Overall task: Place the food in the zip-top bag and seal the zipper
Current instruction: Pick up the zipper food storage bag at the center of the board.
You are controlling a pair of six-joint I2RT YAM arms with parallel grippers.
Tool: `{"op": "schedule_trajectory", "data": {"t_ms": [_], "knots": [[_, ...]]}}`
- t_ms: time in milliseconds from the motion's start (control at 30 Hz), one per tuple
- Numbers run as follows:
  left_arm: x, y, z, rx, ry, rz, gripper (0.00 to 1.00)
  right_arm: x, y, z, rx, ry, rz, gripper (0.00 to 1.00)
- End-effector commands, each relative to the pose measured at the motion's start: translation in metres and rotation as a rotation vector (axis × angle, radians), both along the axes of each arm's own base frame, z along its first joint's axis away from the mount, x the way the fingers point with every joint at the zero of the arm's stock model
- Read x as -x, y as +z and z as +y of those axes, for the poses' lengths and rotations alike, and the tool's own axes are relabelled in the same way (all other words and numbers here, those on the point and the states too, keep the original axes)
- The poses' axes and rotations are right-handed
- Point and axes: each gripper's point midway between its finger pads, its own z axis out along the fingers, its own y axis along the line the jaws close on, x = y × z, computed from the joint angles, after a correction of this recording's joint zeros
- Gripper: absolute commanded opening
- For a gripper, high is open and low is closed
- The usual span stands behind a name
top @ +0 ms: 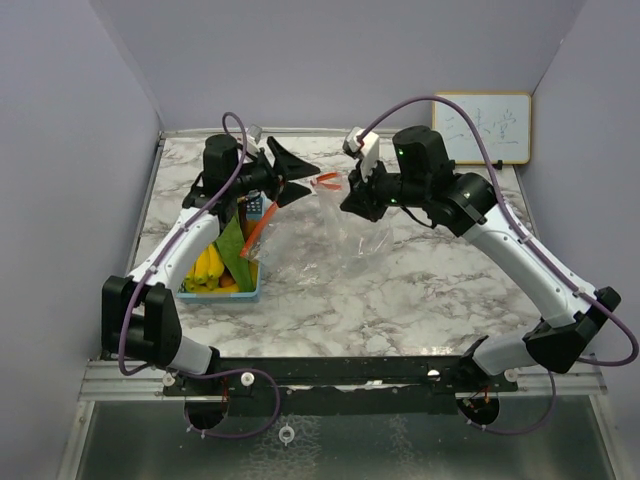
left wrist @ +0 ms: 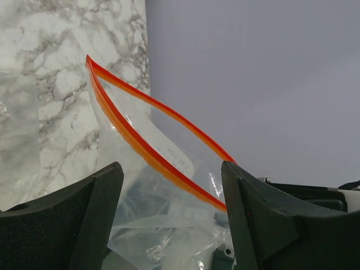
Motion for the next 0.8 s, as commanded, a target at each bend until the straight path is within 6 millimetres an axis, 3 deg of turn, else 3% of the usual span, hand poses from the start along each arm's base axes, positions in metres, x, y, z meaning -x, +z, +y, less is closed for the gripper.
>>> {"op": "schedule_trajectory", "data": {"t_ms": [0, 300, 533, 700, 767], "knots": [[0.015, -0.002, -0.023, 0.054, -0.086, 0.064, 0.73, 0.011, 0.022, 0.005, -0.055, 0.047, -0.065, 0.02], [0.026, -0.006, -0.037, 0.096, -0.136, 0.115, 0.73, 0.001, 0.025, -0.011, -0.026, -0.046, -0.135, 0.02], [0.039, -0.011, -0.055, 0.136, -0.195, 0.136, 0.68, -0.013, 0.039, -0.026, -0.020, -0.135, -0.245, 0.02], [0.044, -0.004, -0.070, 0.167, -0.258, 0.121, 0.60, -0.024, 0.037, -0.030, 0.006, -0.170, -0.287, 0.02], [0.046, -0.002, -0.074, 0.177, -0.277, 0.116, 0.51, -0.030, 0.036, -0.034, 0.022, -0.197, -0.312, 0.02]]}}
